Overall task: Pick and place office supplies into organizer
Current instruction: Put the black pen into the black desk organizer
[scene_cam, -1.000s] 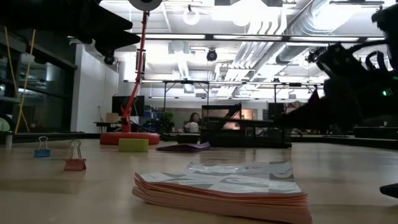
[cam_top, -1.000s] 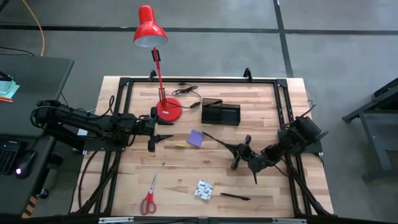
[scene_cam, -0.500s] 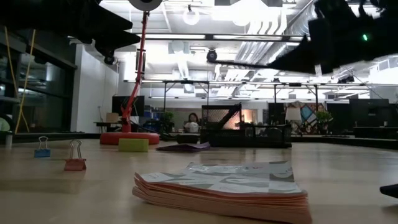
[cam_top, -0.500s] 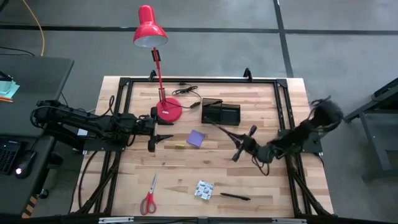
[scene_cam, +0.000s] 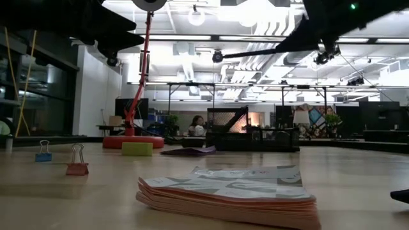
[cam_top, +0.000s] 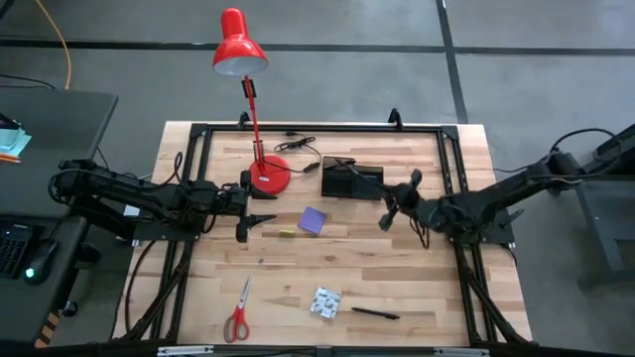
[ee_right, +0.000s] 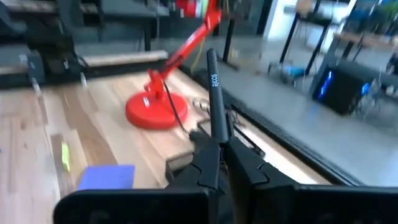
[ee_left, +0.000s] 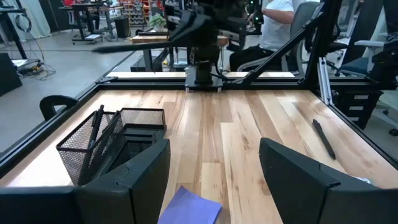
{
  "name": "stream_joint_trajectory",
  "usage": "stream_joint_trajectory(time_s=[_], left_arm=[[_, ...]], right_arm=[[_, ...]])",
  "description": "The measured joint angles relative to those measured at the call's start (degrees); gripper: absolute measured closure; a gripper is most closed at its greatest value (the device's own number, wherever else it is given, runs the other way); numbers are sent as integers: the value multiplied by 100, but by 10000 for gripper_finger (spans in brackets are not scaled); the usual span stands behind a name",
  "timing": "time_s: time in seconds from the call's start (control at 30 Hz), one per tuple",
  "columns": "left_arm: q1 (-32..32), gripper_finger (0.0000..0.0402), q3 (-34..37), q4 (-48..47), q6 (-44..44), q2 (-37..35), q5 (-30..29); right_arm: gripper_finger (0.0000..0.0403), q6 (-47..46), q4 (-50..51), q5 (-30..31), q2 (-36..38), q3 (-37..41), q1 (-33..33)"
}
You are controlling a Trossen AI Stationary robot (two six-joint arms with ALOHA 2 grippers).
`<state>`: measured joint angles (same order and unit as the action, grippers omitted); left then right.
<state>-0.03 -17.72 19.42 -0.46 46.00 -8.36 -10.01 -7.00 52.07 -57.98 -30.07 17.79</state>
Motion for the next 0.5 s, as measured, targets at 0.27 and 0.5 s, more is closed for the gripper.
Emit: stream_joint_trajectory(time_s=[0.27,0.5], left_arm=[[0,169,0,-117,-1,0,0],[2,169,0,-296,-161,0,0]], right_arm=[[403,-671,3262,-1041,-127,-1975,-699],[403,-769,5076,-2293,-756,-3617,-1495]])
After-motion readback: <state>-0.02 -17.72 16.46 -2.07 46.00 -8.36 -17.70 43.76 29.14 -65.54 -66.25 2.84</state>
